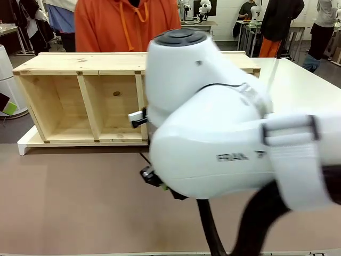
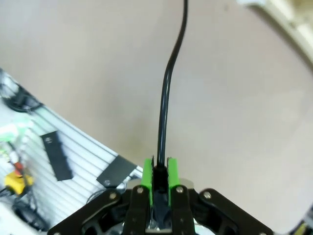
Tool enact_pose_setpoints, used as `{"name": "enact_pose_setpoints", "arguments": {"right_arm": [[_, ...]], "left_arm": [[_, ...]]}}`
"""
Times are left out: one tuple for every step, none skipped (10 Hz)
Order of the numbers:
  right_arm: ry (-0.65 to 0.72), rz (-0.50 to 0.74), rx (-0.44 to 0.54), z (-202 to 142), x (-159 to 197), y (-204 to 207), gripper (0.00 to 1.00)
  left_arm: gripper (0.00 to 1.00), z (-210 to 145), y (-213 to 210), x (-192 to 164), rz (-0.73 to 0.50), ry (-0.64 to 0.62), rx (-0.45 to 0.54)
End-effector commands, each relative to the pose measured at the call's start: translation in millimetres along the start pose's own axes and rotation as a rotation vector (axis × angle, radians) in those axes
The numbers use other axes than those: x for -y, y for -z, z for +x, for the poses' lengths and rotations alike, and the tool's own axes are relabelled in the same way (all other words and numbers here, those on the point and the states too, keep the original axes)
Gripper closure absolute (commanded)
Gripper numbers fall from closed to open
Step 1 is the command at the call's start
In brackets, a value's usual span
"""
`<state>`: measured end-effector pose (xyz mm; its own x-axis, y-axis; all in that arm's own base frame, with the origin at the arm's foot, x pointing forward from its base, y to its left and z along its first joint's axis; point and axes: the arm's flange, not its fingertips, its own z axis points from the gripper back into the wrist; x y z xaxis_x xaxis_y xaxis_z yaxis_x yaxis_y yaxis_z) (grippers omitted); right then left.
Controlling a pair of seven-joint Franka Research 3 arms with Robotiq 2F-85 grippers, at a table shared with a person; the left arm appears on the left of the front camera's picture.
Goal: Perform cable management.
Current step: Pull the grasped Power Cable to the location of the Power Strip.
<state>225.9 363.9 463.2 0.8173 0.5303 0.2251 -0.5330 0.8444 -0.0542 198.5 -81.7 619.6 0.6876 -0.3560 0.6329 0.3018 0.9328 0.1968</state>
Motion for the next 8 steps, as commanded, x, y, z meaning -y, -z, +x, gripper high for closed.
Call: {"name": "enact_pose_setpoints", "arguments": {"right_arm": [[0.057,0.009,-0.012,-33.7,23.6,-11.2,0.85],[0.087,0.005,-0.012,-43.2,32.1,-15.3,0.85],[0.116,0.001,-0.006,-51.8,40.2,-19.8,0.85],[0.147,-0.007,0.001,-60.2,47.6,-24.0,0.85],[0.183,-0.014,0.01,-69.2,55.9,-28.1,0.85],[0.216,-0.022,0.014,-76.4,63.7,-31.0,0.85],[0.248,-0.03,0.021,-83.1,71.7,-33.1,0.85],[0.284,-0.038,0.031,-88.3,80.6,-35.6,0.85]], "left_arm": [[0.0,1.8,0.3,0.5,-0.009,0.002,0.01],[0.0,1.8,0.3,0.5,-0.009,0.002,0.01],[0.0,1.8,0.3,0.5,-0.009,0.002,0.01],[0.0,1.8,0.3,0.5,-0.009,0.002,0.01],[0.0,1.8,0.3,0.5,-0.009,0.002,0.01],[0.0,1.8,0.3,0.5,-0.009,0.002,0.01],[0.0,1.8,0.3,0.5,-0.009,0.002,0.01],[0.0,1.8,0.3,0.5,-0.009,0.002,0.01]]}}
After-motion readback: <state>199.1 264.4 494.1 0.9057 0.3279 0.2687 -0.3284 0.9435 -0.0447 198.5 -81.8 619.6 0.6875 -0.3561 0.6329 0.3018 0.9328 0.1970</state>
